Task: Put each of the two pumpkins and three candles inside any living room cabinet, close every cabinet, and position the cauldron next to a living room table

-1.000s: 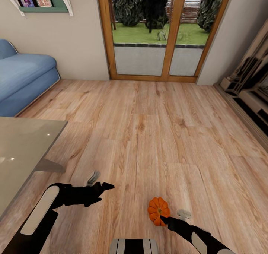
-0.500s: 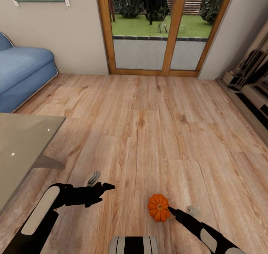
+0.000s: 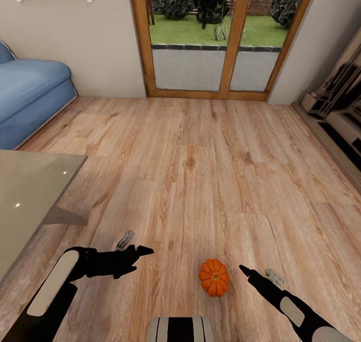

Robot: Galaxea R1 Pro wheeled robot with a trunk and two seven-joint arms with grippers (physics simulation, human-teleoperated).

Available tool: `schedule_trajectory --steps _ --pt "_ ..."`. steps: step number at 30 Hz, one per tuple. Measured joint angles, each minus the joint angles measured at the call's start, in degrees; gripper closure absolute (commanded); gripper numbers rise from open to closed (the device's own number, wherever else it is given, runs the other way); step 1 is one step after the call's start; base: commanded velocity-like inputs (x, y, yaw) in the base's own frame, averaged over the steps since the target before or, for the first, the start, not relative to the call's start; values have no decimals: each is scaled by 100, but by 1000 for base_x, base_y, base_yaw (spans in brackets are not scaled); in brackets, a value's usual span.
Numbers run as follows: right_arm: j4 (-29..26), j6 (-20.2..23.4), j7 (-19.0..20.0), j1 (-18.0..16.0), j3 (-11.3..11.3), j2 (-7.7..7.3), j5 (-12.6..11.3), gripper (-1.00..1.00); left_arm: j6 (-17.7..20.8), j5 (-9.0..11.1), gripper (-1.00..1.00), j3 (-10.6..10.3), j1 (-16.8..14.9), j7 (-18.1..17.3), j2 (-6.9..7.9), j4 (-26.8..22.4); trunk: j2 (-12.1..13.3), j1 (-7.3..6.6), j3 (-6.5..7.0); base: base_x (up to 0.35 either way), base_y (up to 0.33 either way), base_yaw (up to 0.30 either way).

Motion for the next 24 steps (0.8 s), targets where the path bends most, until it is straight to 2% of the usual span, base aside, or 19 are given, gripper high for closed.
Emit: schedule_trajectory --steps 5,8,12,16,18,24 --pt "-141 -3 -263 -20 -3 101 10 -100 0 0 -100 3 0 0 1 0 -7 13 -111 0 0 0" --pt "-232 11 -314 -126 32 306 69 -100 0 -3 -100 6 0 1 4 0 -11 21 -177 0 0 0" --pt "-256 79 -470 -217 57 451 460 -100 0 -6 -100 3 0 0 -2 0 -16 31 -266 0 0 0" --pt "-264 162 -713 -261 67 756 821 -100 -1 -6 -100 7 -1 0 -3 0 -18 33 -289 0 0 0" --pt "-248 169 -826 -279 66 852 880 -100 -1 -7 -100 7 0 0 1 0 -18 33 -289 0 0 0" --pt "-206 119 -906 -276 163 918 911 -100 2 -7 -100 -3 18 1 6 31 -18 33 -289 0 0 0"
